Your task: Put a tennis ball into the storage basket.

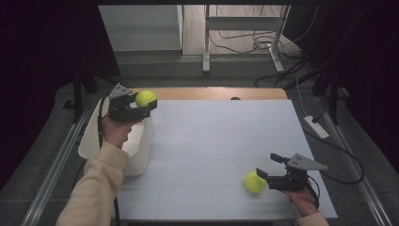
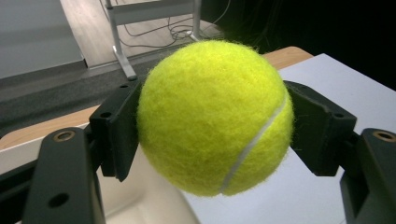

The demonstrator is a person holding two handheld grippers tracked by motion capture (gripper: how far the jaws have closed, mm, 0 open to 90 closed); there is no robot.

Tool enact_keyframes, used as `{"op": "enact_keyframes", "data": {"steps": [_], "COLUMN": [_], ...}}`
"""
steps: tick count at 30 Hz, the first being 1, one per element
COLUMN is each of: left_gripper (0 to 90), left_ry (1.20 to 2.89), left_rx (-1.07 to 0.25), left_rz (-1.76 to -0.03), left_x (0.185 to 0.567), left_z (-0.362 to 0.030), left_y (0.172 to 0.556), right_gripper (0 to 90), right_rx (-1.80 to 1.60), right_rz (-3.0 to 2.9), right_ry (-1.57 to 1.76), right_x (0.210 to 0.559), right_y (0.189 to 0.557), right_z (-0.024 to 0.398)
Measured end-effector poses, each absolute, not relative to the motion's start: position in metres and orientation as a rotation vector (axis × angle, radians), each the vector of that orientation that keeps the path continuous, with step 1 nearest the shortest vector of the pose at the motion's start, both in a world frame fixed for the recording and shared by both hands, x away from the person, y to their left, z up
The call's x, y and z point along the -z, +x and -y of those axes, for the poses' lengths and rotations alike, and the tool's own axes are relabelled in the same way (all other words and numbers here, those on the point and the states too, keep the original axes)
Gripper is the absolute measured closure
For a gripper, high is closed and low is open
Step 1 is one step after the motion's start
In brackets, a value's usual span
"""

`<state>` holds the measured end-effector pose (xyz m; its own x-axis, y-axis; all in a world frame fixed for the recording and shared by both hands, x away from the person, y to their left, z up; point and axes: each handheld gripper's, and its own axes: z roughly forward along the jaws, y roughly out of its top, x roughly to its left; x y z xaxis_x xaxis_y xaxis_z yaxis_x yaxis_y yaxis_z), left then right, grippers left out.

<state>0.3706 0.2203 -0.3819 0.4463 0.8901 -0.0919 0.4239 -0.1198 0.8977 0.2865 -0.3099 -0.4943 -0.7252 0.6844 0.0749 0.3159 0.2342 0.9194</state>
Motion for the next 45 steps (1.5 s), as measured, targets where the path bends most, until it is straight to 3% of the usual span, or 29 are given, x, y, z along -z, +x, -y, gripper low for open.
{"op": "enact_keyframes", "data": {"steps": [45], "left_gripper": [26.1], "left_ry": [1.66], "left_rx": [-0.669], "left_rz": [-1.415], "left_x": [0.394], "left_z": [-0.276], "left_y": [0.389], "right_gripper": [13.8], "right_rx": [-1.496], "right_rz": [-2.166], "right_ry": [0.927], "right_x": [0.494], "right_y": [0.287], "right_z": [0.311]}}
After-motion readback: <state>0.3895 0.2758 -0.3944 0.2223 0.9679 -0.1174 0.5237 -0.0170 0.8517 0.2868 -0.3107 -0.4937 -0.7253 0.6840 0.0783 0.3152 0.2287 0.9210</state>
